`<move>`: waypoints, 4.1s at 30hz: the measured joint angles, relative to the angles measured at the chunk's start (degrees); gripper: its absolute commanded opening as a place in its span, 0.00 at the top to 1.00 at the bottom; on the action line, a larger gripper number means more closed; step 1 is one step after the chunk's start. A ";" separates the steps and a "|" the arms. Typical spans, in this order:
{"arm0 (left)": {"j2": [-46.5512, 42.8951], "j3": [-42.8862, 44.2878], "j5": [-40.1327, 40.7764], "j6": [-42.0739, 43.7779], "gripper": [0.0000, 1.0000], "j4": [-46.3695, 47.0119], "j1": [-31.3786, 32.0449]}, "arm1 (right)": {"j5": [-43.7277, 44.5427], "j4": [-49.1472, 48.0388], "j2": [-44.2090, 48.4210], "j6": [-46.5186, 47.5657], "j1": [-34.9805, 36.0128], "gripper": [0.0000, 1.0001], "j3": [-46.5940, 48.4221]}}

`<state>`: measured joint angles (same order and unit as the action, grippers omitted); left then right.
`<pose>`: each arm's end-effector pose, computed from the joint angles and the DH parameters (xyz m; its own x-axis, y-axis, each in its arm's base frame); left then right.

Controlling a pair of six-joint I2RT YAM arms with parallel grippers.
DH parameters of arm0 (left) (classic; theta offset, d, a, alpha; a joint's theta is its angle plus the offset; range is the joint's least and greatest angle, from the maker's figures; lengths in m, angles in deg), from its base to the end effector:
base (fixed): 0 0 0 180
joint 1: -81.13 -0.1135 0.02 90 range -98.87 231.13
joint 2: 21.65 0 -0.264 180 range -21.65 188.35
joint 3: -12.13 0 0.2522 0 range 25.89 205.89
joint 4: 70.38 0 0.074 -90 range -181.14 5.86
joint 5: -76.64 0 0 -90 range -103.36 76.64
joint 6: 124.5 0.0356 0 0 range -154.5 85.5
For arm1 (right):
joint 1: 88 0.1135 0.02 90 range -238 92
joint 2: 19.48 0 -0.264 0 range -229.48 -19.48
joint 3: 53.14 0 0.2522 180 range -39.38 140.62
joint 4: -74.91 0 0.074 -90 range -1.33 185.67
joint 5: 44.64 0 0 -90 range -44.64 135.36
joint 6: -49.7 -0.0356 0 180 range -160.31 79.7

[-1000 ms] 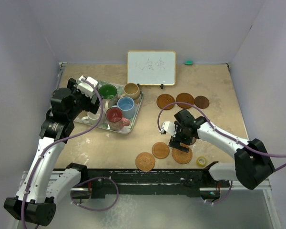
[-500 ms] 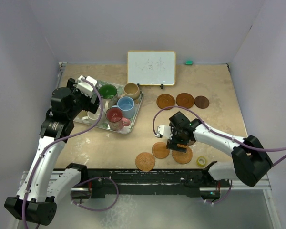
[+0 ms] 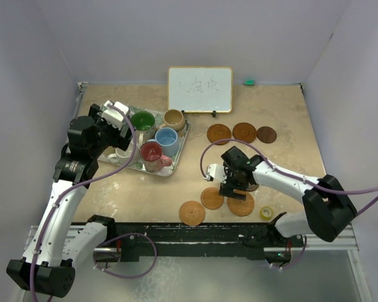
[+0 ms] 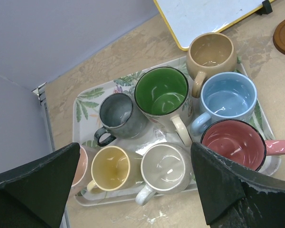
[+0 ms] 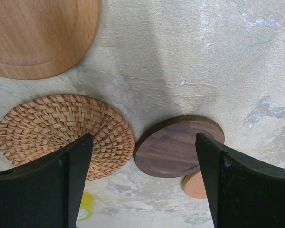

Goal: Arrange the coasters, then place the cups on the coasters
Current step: Move the cup to the center of the board.

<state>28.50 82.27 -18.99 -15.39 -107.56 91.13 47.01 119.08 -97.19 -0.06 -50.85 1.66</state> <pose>0.1889 -0.0368 0.3701 -0.1882 0.3640 -0.9122 0.3458 0.8939 0.2854 0.1909 0.1434 0.1723 -0.1762 -0.9436 -0.2801 -0.9282 0.2540 -0.2718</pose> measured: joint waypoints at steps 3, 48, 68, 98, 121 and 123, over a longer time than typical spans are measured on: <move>-0.28 -0.04 -0.02 -0.02 0.04 0.02 -0.24 | 0.46 1.22 -2.64 -0.81 0.00 0.12 2.05; -1.20 -0.04 -0.15 0.00 0.04 0.00 -0.24 | 14.23 -10.19 -30.95 -0.20 -3.78 0.13 32.00; -1.42 -0.04 -0.20 0.00 0.04 -0.04 -0.26 | 12.70 -6.75 -31.82 -0.66 -4.98 0.12 37.00; -1.11 -0.04 5.33 -2.51 0.07 0.79 -0.81 | -7.87 1.53 -3.87 -10.97 -2.19 0.07 26.88; -0.74 4.24 8.35 -6.29 0.07 0.22 -5.62 | -14.82 -3.04 0.04 -10.69 19.37 0.00 19.43; -1.31 3.87 7.61 -7.02 0.06 0.24 -6.51 | -14.25 -3.41 -0.83 -10.54 21.44 0.00 19.39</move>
<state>27.19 86.14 -11.38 -22.40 -107.32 84.61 32.75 115.67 -98.02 -10.59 -29.41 21.04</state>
